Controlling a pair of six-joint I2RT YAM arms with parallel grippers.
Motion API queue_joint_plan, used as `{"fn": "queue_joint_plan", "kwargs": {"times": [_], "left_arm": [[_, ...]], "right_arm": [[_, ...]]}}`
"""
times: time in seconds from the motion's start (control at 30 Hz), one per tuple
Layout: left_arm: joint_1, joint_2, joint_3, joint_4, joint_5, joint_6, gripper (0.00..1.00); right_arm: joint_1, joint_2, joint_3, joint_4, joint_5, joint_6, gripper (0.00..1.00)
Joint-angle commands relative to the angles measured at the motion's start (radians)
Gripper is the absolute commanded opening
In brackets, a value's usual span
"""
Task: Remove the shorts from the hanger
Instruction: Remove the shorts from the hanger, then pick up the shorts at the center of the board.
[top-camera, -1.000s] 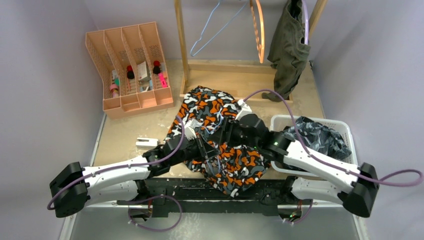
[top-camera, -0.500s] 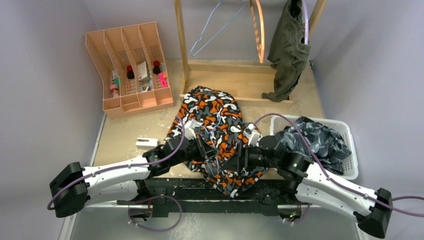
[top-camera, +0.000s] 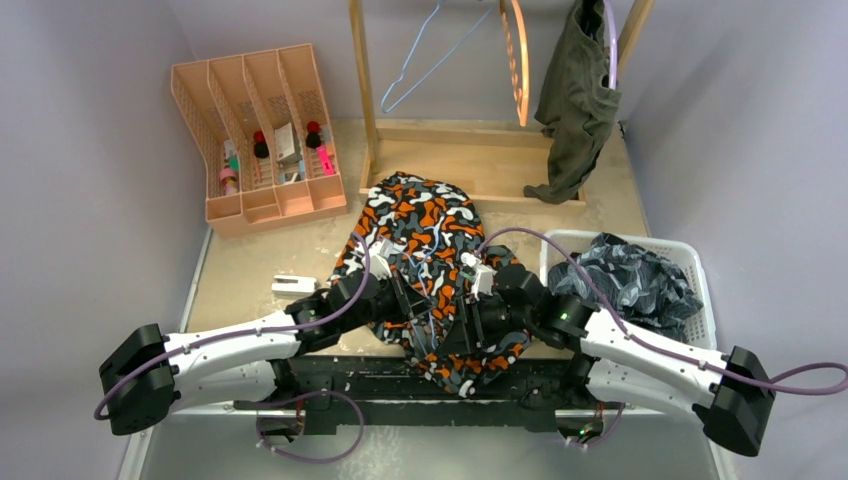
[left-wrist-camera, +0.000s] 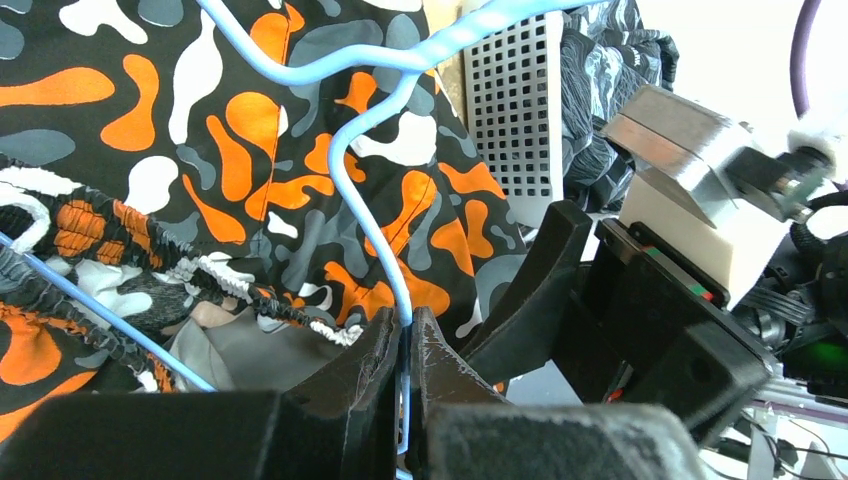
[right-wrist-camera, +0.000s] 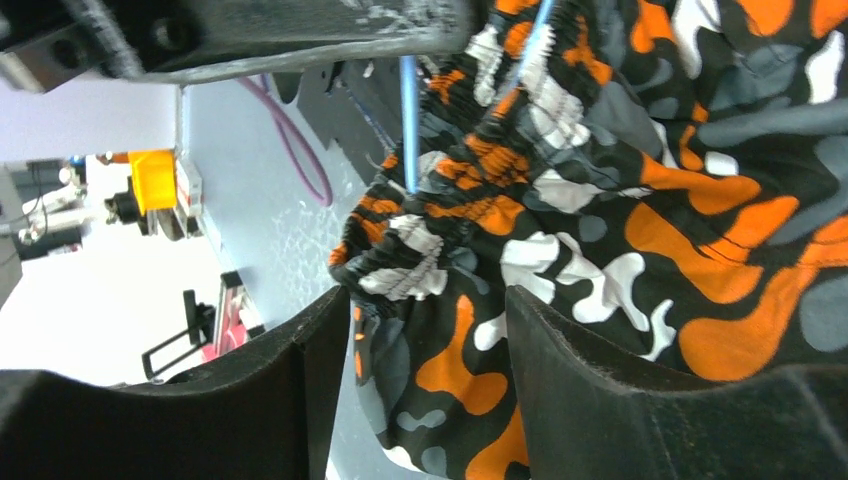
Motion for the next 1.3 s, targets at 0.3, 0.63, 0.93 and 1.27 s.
{"fn": "queue_joint_plan", "kwargs": {"times": [0.3, 0.63, 0.93, 1.27], "left_arm": [[-0.001, -0.015, 0.041, 0.015, -0.034, 0.031, 0.0], [-0.002, 0.019, 0.157, -0.109, -0.074, 0.087, 0.0], [-0.002, -0.008, 0.248, -0.3, -0.219, 0.178, 0.0], [-0.002, -0.164, 0.361, -0.671, -0.469, 0.238, 0.0]], "right_arm": [[0.026, 0.09, 0.096, -0.064, 0.015, -0.112, 0.69], [0.055, 0.213, 0.171, -0.17, 0.17, -0.126, 0.33], [0.056, 0.215, 0.14, -0.157, 0.174, -0.111, 0.16], [0.056, 0.224, 0.109, -0.06, 0.172, -0.074, 0.07]]}}
